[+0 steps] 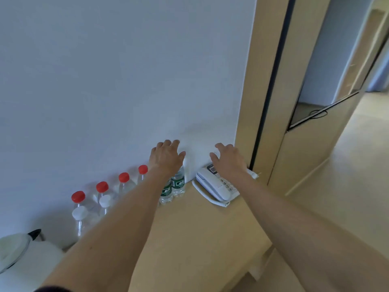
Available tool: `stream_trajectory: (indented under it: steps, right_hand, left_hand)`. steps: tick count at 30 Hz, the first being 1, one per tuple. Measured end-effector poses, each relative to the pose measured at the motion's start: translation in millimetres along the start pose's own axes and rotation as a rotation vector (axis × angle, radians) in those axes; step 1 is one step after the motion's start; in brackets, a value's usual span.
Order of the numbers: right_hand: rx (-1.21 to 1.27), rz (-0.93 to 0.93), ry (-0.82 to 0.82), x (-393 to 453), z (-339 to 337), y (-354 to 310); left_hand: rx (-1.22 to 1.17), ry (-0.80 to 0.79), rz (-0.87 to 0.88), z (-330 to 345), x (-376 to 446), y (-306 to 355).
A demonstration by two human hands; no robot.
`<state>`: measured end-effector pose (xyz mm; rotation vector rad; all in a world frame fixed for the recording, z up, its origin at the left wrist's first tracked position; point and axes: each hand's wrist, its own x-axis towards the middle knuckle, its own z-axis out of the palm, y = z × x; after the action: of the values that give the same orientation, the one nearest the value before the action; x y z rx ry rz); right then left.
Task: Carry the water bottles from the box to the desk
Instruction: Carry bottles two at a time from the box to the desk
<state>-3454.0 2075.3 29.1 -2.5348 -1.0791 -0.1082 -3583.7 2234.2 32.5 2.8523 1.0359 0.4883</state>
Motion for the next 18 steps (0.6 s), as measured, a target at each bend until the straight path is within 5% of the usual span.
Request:
stream_trajectory:
  steps: [18]
  right_hand:
    - [-0.132, 0.757, 0.23, -213, -102, 196]
  left_hand:
    - [-0.233, -0.269, 0.679, 58, -75, 281]
